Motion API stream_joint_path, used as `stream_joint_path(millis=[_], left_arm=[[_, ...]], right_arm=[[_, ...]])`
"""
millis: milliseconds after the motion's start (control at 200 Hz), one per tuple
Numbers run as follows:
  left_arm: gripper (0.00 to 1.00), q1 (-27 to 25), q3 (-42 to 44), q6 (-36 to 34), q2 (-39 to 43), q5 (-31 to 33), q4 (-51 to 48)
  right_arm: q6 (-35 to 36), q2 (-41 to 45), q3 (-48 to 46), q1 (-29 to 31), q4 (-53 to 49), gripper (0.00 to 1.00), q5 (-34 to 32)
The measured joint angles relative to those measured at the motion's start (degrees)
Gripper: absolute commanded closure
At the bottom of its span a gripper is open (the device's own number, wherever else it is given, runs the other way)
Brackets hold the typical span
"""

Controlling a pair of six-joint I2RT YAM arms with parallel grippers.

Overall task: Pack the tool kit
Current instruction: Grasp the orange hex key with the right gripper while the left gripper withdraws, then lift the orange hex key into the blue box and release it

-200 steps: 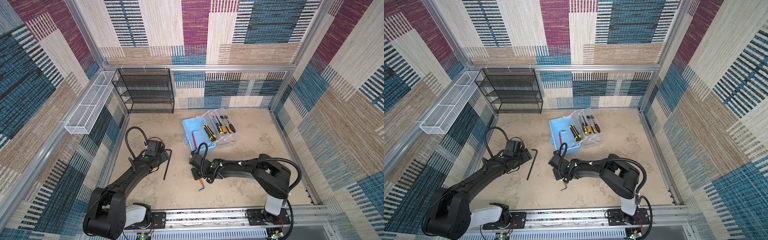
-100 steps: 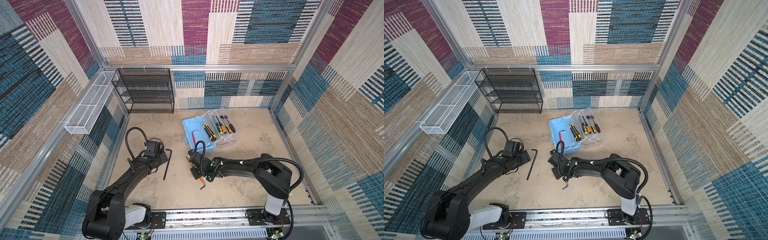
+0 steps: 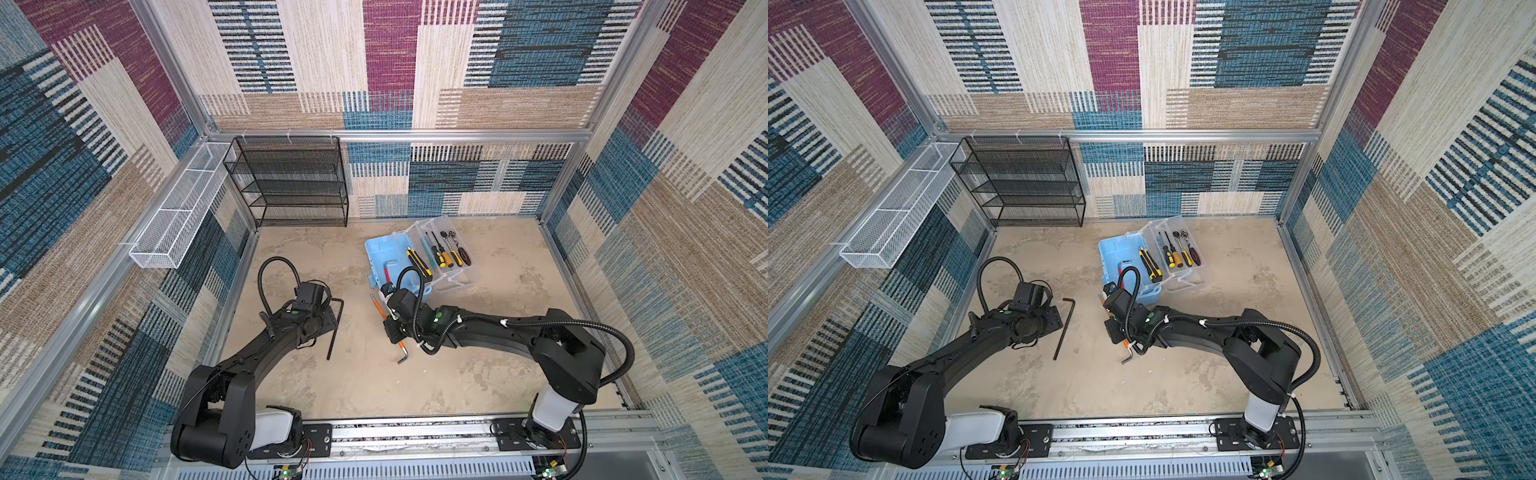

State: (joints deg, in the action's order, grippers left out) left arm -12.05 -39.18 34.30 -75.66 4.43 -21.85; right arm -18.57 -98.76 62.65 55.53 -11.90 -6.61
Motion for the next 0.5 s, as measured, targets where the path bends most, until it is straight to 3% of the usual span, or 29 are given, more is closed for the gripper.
stream_joint_path(millis=[195,496], left_arm=[[0.31,-0.11,-0.02,-0.76,-0.50,-0.83,0.13],[0.31,-0.13,-0.02,-1.27,-1.16,-2.97,1.27]], right_arm=[[1.27,0.92,1.97,-1.14,0.07,1.00,-0.46],[5.51,1.49,7.69,-7.65,-0.02,1.00,-1.42]])
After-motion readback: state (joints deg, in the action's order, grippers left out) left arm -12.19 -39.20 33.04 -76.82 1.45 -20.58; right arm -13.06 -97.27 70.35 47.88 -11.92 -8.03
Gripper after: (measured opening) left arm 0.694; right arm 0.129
